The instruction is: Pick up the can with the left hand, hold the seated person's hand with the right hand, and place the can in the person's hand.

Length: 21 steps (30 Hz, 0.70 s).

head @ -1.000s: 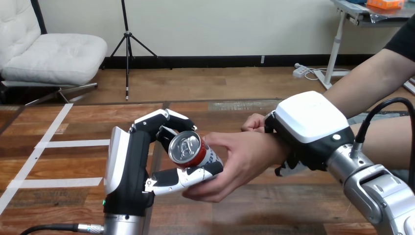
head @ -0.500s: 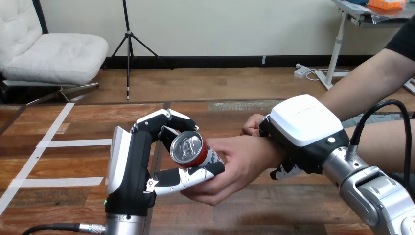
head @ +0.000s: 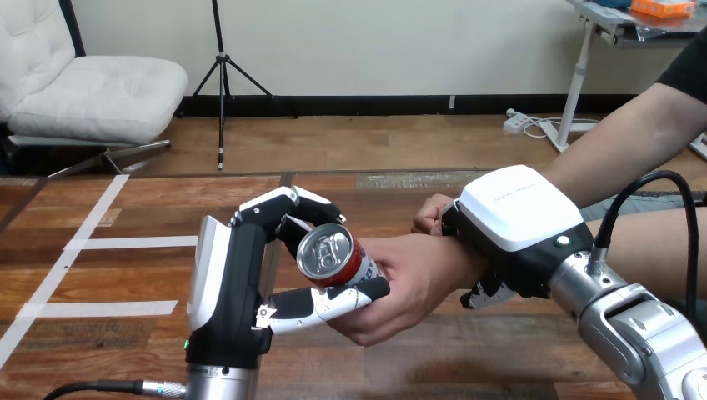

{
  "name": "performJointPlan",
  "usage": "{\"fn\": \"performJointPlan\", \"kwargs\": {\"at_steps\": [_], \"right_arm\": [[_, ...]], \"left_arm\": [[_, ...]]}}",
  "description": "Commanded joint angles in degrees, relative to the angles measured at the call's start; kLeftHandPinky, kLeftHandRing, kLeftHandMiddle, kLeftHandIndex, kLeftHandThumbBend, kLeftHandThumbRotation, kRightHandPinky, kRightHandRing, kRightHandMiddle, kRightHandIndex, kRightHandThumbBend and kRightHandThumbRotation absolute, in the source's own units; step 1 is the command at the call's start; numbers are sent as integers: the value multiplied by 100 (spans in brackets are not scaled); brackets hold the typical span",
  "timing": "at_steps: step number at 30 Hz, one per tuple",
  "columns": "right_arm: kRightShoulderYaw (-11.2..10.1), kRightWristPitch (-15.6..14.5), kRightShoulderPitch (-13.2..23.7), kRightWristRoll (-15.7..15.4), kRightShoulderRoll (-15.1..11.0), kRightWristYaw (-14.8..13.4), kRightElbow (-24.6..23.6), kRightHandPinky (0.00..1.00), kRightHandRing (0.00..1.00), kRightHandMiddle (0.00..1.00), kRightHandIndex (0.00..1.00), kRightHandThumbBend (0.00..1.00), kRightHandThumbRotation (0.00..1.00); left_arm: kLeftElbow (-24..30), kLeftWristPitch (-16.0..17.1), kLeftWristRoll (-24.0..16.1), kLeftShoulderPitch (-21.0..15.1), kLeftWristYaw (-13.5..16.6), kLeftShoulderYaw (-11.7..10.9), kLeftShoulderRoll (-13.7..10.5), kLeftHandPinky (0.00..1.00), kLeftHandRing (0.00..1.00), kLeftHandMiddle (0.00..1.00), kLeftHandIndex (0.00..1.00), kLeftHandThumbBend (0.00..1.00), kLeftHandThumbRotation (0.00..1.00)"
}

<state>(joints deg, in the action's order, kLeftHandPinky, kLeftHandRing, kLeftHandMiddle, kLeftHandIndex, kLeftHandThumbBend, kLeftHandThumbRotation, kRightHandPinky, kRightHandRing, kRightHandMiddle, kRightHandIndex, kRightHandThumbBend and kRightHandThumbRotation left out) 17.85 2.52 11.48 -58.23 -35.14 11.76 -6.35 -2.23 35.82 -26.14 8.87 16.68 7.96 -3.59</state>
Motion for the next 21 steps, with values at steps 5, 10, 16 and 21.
{"fn": "performJointPlan", "kwargs": {"at_steps": [5,10,16,21], "right_arm": [[-133,-82,478,30,63,-79,210,31,36,43,49,75,0],[-132,-67,474,30,60,-110,237,30,35,42,49,74,0],[-146,-48,458,45,57,-157,256,28,33,39,48,74,0],[-157,-43,446,46,51,-193,273,28,32,39,48,74,0]], "left_arm": [[247,129,-19,-291,-24,245,184,29,35,41,43,77,0],[215,135,-53,-291,-5,267,188,29,35,41,43,77,0],[174,171,-117,-298,30,280,178,29,34,41,43,77,0],[157,177,-100,-292,9,305,188,28,34,41,43,77,0]]}}
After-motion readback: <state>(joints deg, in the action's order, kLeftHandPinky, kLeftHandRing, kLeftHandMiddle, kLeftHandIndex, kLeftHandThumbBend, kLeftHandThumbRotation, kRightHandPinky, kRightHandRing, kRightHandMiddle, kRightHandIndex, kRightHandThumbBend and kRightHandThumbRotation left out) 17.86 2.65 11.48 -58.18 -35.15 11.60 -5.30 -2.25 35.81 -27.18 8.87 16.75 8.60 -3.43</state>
